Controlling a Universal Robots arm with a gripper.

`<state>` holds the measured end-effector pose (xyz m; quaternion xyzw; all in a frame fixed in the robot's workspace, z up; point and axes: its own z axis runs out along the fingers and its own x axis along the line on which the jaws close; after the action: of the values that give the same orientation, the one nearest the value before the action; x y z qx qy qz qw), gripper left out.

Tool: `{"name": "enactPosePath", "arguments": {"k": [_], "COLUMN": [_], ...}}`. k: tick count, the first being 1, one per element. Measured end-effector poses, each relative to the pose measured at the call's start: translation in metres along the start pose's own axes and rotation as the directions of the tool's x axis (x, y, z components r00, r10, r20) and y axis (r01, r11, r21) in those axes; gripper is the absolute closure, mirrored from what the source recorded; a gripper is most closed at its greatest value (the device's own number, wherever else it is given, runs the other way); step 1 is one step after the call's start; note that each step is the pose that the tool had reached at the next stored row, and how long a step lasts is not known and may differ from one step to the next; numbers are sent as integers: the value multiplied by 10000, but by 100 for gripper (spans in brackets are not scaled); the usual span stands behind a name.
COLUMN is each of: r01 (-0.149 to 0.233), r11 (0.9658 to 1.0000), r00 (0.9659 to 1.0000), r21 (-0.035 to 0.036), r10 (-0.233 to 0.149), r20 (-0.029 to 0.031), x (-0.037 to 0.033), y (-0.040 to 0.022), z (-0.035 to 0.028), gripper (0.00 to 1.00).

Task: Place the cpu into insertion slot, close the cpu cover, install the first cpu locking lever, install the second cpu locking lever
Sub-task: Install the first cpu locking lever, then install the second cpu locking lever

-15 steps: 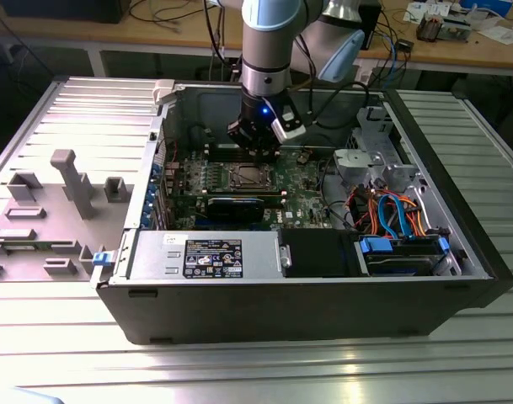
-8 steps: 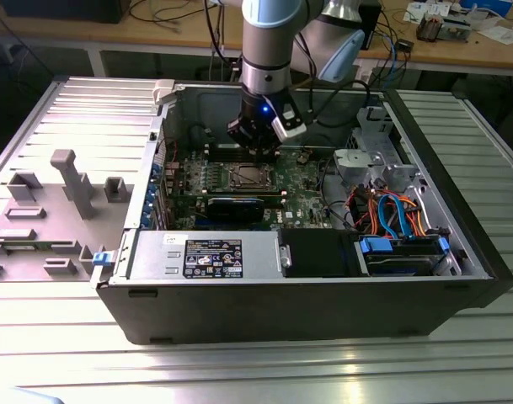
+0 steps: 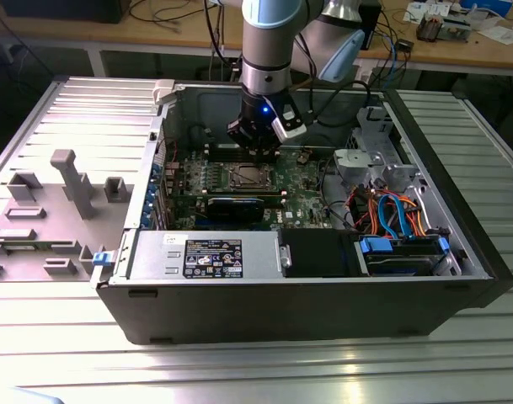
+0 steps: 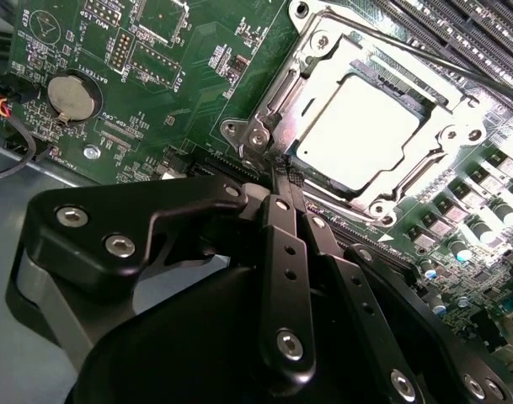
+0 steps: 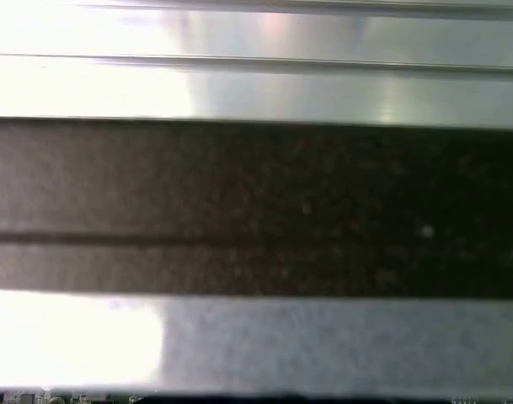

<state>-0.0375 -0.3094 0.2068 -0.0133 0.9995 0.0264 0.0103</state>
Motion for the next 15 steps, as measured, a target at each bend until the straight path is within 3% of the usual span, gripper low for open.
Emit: {"name": "enactPosePath", "arguments": {"k": [8, 15], "r01": [-1, 0], "r11": [10000, 10000], "r00": [10000, 10000], "r21": [-1, 16], "r10": [1, 0], "r20": [0, 0], "x": [0, 3], "y": [-2, -104], "z": [0, 2], "gripper": [89, 89]}}
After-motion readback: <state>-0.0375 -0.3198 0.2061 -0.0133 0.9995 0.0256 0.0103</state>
